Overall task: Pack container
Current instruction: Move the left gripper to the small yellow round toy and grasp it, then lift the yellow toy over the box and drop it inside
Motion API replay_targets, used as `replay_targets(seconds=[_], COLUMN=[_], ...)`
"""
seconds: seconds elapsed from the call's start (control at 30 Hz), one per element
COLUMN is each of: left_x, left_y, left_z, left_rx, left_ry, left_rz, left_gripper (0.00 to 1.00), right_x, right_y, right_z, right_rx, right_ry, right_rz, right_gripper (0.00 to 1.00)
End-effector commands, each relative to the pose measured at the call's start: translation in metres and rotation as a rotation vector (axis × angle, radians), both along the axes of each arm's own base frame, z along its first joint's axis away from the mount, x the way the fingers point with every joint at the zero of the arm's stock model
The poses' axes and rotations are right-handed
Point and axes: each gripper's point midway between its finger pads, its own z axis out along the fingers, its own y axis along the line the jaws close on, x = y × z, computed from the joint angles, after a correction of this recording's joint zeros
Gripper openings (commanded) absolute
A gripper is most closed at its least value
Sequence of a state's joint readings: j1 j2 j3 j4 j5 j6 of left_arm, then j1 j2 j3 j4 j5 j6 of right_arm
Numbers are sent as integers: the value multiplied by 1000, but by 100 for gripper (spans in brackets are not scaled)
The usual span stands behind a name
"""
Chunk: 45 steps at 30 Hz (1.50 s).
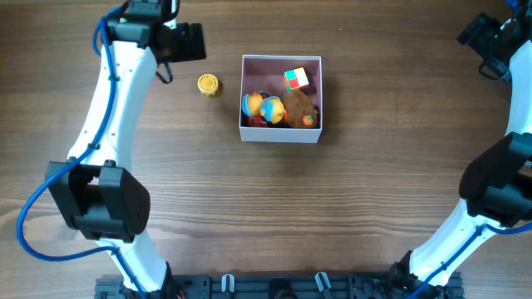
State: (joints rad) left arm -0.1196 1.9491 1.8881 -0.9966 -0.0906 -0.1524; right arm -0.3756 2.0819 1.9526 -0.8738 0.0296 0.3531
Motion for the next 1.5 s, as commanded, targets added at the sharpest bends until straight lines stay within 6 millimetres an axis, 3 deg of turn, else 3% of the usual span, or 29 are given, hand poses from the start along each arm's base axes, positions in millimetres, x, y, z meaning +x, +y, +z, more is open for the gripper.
replay_targets(seconds=[0.0,0.17,0.23,0.43,0.63,0.8,1.0,1.2,1.47], left_x=[-4,-22,-20,-10,17,16,27,26,32], left_y=[-15,-16,-16,-16,-28,-41,-45,-45,-45], left_z=[-24,-66,-73,-119,-119,-149,-156,-179,-179], left_rx=[-83,-75,-60,-40,10,56,54,56,54], left_ry=[87,251,260,316,208,250,217,252,229], left_rz=[-37,-42,-75,-102,-193,-218,-223,-223,-221], left_gripper=[100,100,100,100,100,100,100,100,100], right_x=[3,3,3,3,3,3,3,3,3], right_y=[3,3,3,3,3,3,3,3,3], right_z=[-7,-7,-7,-7,-7,-7,-7,-7,-7], right_rx=[3,3,3,3,3,3,3,3,3], right_ry=[12,12,12,12,12,12,12,12,12], right_rz=[17,17,17,16,16,17,16,17,16], right_gripper=[100,100,100,100,100,100,100,100,100])
